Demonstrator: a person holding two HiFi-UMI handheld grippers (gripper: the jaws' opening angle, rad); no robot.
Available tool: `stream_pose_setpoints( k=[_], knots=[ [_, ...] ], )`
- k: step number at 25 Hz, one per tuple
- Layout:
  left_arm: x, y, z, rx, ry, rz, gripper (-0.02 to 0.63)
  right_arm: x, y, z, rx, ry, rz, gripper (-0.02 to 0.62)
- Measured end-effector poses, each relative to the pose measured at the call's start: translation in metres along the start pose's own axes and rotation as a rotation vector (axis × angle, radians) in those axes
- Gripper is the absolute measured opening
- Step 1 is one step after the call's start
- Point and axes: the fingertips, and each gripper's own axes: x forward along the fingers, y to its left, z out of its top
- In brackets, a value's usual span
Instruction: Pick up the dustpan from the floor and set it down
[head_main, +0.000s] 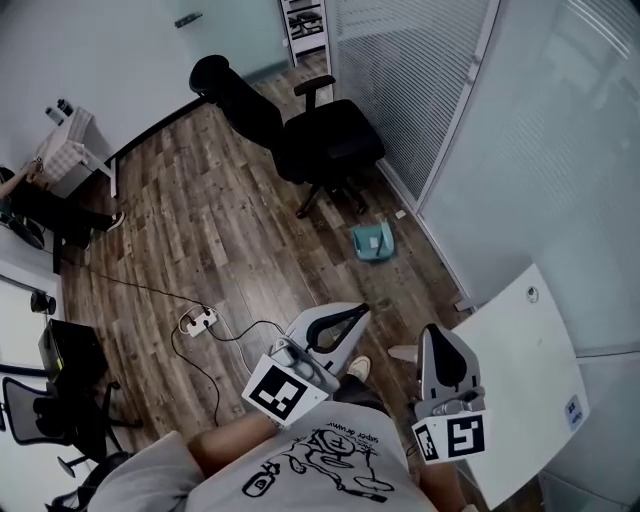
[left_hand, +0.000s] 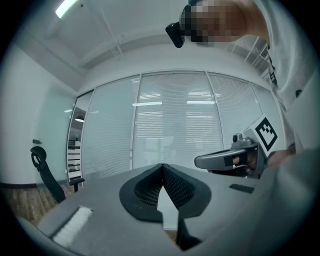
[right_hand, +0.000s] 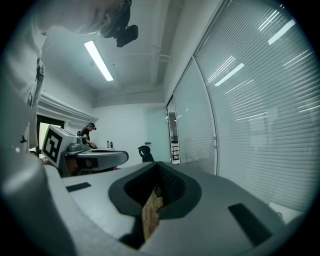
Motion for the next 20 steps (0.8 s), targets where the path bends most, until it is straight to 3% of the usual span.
stream_pose_setpoints(
  k=[6, 13, 20],
  knots=[
    [0.034, 0.002, 0.0, 0.004, 0.013, 0.022, -0.006, 0.014, -0.036, 0.006, -0.013, -0.003, 0.023, 0.003],
    [0.044, 0.026, -0.012, -0.006, 0.028, 0.069, -0.006, 0.037, -0.043, -0.005, -0.004, 0.022, 0.064, 0.003],
    [0.061, 0.053, -0.019, -0.03, 0.014, 0.068, -0.006, 0.069, -0.047, -0.011, -0.014, 0.041, 0.067, 0.003]
  ],
)
